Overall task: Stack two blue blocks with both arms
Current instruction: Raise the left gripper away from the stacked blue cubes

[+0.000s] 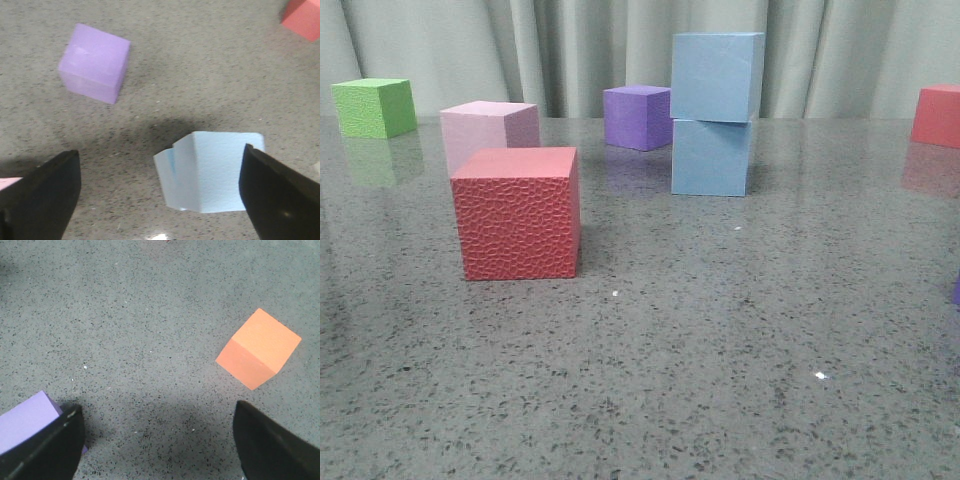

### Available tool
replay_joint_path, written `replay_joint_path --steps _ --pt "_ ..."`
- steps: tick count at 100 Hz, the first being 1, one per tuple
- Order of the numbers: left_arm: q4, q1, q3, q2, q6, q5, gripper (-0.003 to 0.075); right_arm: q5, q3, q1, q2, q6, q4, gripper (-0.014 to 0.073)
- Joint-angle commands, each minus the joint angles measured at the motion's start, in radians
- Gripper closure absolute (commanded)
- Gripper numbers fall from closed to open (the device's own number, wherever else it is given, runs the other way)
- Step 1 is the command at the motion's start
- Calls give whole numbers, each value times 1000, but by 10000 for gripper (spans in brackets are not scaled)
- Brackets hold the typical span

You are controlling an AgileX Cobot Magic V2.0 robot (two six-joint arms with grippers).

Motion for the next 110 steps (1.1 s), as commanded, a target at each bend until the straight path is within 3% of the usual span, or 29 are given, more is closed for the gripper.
replay_joint_path --steps 1,38,82,110 --pt "-3 15 -33 -81 26 -26 109 -56 -21 -6 -3 -8 -19 -8" --pt "168 21 -33 -171 61 31 110 -53 -21 -6 -3 -8 -19 -8" --pt "168 107 -29 -279 125 51 110 -48 -21 -6 -3 -7 -19 -8" --pt "172 168 164 -413 153 47 110 -44 -21 -6 -3 -7 -19 -8"
